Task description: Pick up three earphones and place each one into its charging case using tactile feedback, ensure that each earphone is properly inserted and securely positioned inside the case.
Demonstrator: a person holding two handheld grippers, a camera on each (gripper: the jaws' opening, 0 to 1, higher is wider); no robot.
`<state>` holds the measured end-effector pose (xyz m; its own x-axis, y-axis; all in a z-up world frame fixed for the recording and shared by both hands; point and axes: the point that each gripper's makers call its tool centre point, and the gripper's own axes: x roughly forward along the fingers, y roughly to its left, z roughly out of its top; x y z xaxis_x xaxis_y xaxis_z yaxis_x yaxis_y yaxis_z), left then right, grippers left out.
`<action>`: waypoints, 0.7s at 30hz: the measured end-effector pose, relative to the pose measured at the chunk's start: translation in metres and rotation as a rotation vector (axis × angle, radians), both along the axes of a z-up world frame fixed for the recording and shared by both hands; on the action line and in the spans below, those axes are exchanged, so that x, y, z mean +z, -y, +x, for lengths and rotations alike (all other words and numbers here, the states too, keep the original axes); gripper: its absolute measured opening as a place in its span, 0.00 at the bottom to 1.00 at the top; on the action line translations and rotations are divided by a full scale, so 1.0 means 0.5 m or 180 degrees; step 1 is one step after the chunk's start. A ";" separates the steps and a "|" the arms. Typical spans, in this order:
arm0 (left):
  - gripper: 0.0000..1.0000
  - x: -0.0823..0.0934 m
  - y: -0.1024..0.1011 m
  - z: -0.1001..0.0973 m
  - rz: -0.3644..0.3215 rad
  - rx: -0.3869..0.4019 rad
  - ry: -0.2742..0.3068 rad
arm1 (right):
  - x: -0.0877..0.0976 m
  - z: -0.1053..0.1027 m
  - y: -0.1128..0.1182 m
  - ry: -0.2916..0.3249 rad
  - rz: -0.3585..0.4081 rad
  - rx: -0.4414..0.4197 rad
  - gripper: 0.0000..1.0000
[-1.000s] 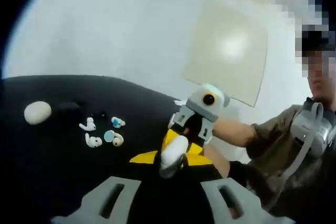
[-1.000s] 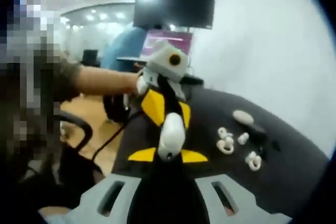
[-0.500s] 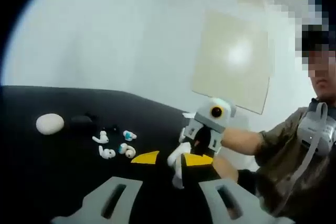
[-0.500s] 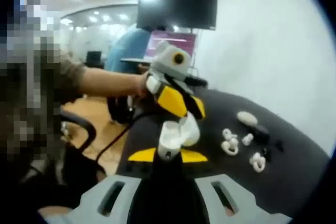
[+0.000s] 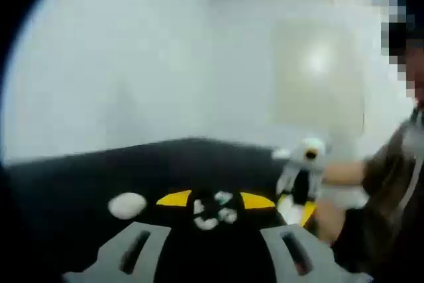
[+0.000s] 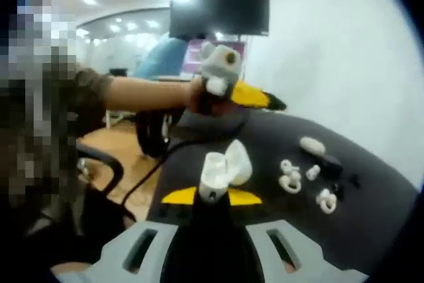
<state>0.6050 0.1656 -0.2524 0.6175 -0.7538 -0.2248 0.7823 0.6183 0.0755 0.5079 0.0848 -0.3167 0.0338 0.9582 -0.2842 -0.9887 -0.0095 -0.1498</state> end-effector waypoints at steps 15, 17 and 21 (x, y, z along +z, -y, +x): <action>0.11 -0.078 0.074 0.095 0.0677 0.0054 -0.0398 | 0.000 -0.002 -0.001 0.0024 0.0016 0.0017 0.17; 0.12 -0.086 0.085 0.100 0.0715 0.0046 -0.0432 | 0.000 -0.002 -0.001 0.0030 0.0020 0.0024 0.17; 0.14 -0.084 0.104 0.115 0.0678 0.0048 -0.0499 | 0.001 -0.002 0.000 0.0037 0.0023 0.0028 0.17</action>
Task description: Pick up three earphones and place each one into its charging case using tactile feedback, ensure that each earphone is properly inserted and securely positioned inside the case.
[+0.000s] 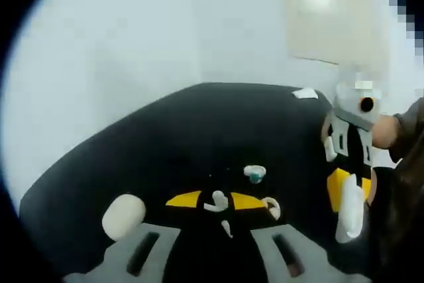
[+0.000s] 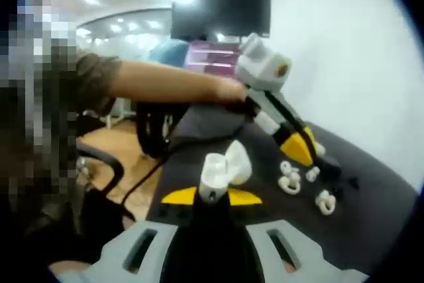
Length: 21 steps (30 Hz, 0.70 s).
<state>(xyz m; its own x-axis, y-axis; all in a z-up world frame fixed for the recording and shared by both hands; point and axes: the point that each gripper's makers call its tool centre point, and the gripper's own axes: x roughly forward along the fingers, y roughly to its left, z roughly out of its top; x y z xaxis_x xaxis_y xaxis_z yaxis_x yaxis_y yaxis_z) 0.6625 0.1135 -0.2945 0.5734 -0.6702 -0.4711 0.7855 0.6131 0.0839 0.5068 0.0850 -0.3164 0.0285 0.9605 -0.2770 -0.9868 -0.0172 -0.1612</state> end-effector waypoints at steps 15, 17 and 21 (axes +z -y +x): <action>0.10 -0.042 0.020 -0.007 0.0008 0.0046 -0.0318 | 0.002 -0.001 0.001 0.0028 0.0012 0.0007 0.17; 0.10 -0.018 0.016 -0.010 -0.0155 0.0051 -0.0262 | 0.003 -0.001 0.001 0.0029 0.0012 0.0007 0.17; 0.10 0.058 0.014 -0.045 -0.0774 -0.0042 -0.0247 | 0.003 -0.001 0.001 0.0035 0.0014 0.0008 0.17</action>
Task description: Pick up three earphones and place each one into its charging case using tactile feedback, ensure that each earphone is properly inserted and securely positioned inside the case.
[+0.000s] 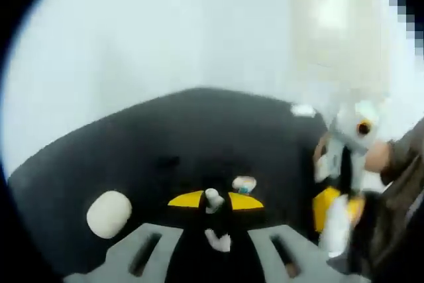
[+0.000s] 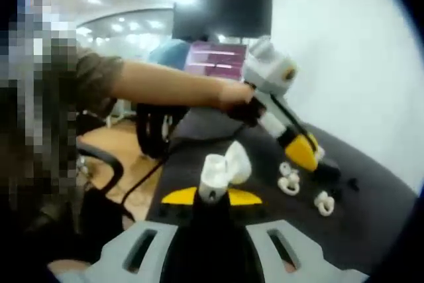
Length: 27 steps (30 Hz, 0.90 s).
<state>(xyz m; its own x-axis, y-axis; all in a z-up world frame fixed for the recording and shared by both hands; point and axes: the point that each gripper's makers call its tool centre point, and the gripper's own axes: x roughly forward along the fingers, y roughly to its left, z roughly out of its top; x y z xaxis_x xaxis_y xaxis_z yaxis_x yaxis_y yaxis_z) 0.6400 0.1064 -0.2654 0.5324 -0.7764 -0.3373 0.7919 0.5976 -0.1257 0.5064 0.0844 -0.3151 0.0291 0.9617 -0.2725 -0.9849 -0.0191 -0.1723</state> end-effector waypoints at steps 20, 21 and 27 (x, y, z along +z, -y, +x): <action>0.11 -0.090 -0.066 -0.129 0.0639 -0.0131 -0.0087 | -0.002 0.004 0.000 -0.0033 -0.0009 -0.0011 0.17; 0.11 -0.090 -0.064 -0.122 0.0651 -0.0110 -0.0054 | -0.002 0.005 0.000 -0.0038 -0.0010 -0.0011 0.17; 0.11 -0.115 -0.054 -0.123 0.0783 -0.0158 -0.0258 | -0.002 0.004 0.000 -0.0048 -0.0009 -0.0009 0.17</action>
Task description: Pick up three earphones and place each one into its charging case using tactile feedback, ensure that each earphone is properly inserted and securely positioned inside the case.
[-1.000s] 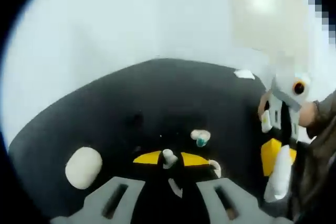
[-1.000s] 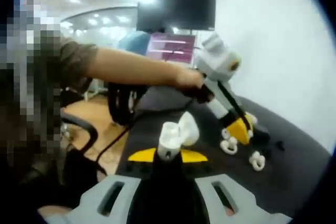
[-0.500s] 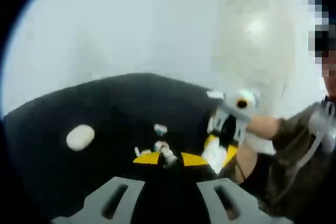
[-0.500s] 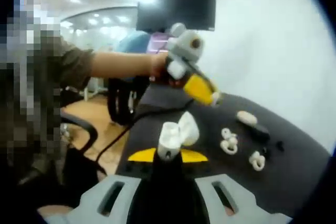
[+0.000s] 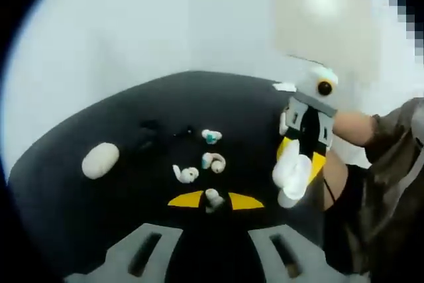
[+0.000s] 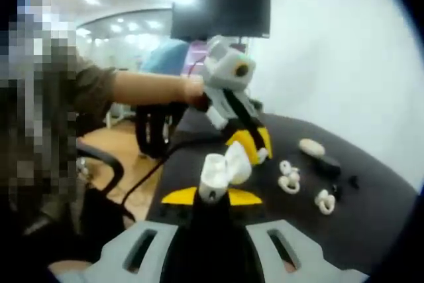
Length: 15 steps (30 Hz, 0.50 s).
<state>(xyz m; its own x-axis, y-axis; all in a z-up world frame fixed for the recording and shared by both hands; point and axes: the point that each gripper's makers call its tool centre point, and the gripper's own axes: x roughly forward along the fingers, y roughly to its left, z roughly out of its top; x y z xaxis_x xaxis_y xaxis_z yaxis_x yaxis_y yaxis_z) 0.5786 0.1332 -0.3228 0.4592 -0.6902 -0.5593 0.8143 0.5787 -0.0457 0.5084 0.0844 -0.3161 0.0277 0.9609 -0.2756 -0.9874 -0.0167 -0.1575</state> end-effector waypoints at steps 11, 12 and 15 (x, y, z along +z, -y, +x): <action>0.22 0.074 -0.036 0.041 -0.0214 0.0116 0.0259 | 0.000 -0.001 0.000 0.0002 0.0002 0.0002 0.17; 0.20 0.079 -0.039 0.044 -0.0216 0.0137 0.0291 | 0.000 -0.001 0.000 -0.0001 0.0003 0.0003 0.17; 0.19 0.080 -0.038 0.048 -0.0122 0.0131 0.0445 | 0.000 -0.001 -0.001 -0.0003 0.0002 0.0001 0.17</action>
<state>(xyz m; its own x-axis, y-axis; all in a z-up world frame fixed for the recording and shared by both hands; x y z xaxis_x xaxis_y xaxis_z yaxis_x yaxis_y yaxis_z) 0.6024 0.1522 -0.2829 0.5591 -0.6888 -0.4615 0.7898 0.6118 0.0439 0.5077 0.0847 -0.3160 0.0270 0.9610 -0.2751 -0.9875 -0.0170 -0.1564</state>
